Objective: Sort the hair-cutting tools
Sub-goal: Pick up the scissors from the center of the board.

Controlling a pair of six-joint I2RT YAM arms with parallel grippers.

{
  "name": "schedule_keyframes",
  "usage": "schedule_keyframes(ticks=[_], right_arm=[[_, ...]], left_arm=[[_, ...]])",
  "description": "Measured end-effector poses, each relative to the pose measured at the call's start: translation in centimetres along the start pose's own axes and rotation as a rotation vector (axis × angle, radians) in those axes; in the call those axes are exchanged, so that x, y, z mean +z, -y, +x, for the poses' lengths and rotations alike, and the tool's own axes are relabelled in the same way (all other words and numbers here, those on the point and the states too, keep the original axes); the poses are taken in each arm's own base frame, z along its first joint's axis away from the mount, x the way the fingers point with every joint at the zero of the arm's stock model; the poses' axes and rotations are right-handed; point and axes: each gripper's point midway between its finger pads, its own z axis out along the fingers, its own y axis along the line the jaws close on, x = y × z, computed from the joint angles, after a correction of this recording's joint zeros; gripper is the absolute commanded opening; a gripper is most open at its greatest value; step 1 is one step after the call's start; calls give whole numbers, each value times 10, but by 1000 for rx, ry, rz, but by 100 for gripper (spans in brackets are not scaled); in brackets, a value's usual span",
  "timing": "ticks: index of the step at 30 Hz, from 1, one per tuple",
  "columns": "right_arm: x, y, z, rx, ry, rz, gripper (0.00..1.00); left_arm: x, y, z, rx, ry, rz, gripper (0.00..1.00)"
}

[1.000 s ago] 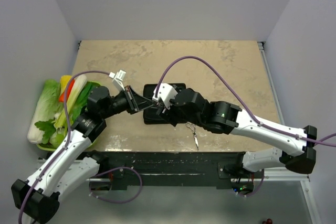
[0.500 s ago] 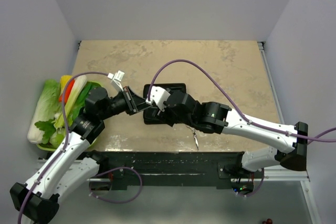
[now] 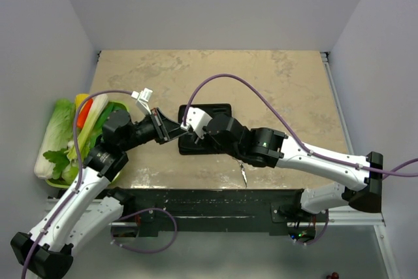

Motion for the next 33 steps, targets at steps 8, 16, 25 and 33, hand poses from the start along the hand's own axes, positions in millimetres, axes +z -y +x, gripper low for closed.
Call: schedule_keyframes(ticks=[8,16,25,33], right_arm=[[0,1,1,8,-6,10,56],[-1,2,3,7,-13,11,56],[-2,2,3,11,-12,13,53],[-2,0,3,10,-11,12,54]], left_arm=[[-1,0,1,-2,-3,-3,0],[-1,0,1,-2,-3,-2,0],[-1,0,1,-2,-5,-1,0],[-1,0,2,-2,-6,-1,0]])
